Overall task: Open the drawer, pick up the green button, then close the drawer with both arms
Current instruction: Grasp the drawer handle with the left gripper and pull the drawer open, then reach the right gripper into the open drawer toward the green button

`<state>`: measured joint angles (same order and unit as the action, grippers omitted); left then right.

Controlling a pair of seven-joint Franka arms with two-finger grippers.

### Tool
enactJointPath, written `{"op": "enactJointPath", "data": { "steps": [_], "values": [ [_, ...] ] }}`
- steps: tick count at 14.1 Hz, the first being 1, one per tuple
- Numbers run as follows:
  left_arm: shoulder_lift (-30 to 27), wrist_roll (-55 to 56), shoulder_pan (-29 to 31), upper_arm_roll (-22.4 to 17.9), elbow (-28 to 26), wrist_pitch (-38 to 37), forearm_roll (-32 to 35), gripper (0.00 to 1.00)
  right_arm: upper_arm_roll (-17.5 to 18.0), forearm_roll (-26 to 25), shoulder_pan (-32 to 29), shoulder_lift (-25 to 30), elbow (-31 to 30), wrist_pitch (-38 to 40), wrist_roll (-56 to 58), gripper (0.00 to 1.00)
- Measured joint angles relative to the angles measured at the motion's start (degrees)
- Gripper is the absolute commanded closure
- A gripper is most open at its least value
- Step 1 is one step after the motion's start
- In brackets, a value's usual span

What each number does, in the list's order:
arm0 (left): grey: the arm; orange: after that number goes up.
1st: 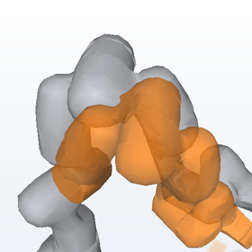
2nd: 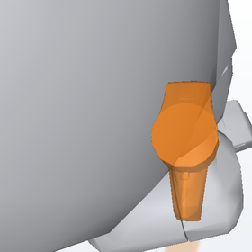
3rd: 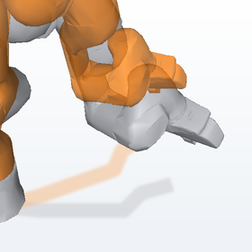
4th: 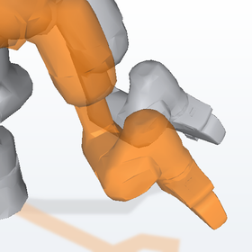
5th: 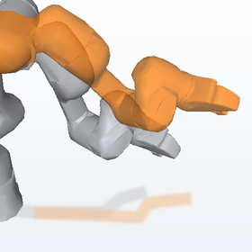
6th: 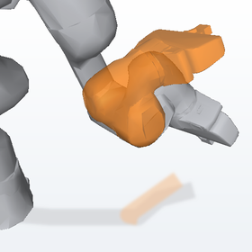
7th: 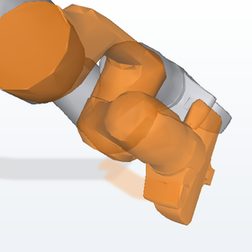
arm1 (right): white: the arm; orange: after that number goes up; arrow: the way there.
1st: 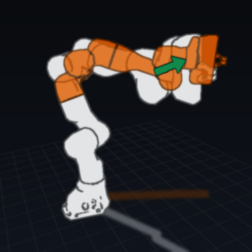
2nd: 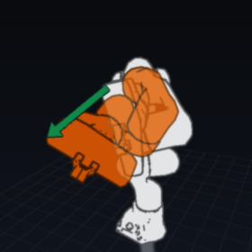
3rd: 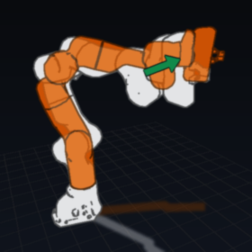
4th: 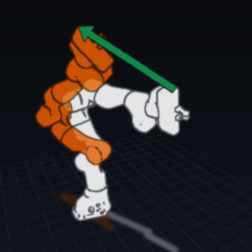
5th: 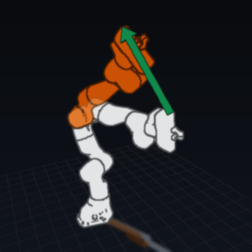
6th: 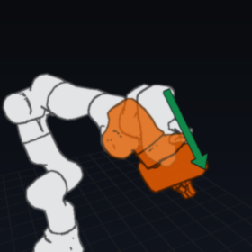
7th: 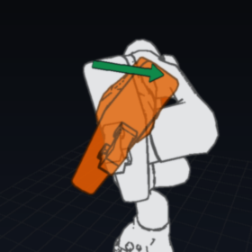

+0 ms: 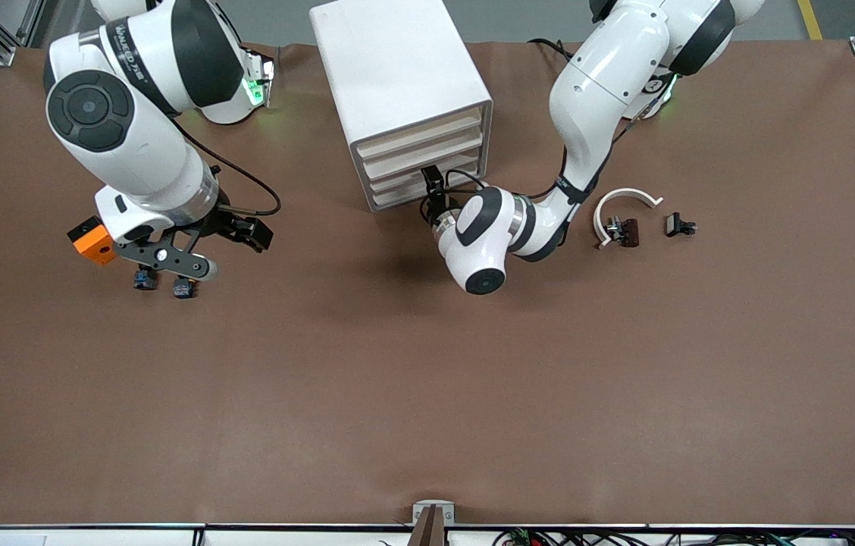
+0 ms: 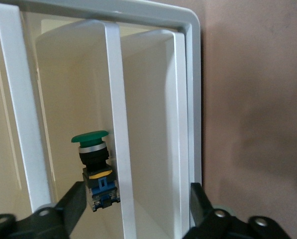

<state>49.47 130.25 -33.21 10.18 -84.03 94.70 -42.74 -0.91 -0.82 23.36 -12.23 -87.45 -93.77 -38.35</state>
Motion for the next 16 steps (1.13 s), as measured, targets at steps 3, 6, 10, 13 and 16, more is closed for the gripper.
{"op": "enactJointPath", "data": {
  "steps": [3,6,10,13,16],
  "values": [
    [0.73,0.00,-0.26,0.02,-0.04,-0.05,-0.29,0.43,0.00,0.00,0.00,-0.02,0.00,0.00,0.00,0.00],
    [1.31,0.00,-0.24,0.01,-0.05,-0.22,-2.30,0.42,0.01,0.00,0.07,-0.02,0.00,0.01,0.00,0.00],
    [1.77,0.00,-0.40,0.04,-0.05,-1.59,-4.29,0.59,0.01,0.00,0.11,-0.02,0.00,0.01,0.00,0.00],
    [1.81,0.00,-0.80,0.06,-0.05,-1.99,-4.45,0.74,0.02,0.00,0.11,-0.03,0.00,0.02,0.00,0.00],
    [2.27,0.00,-1.22,0.06,-0.07,-2.00,-4.52,0.92,0.01,0.00,0.12,-0.03,0.00,0.02,0.00,0.00]
  ]
}}
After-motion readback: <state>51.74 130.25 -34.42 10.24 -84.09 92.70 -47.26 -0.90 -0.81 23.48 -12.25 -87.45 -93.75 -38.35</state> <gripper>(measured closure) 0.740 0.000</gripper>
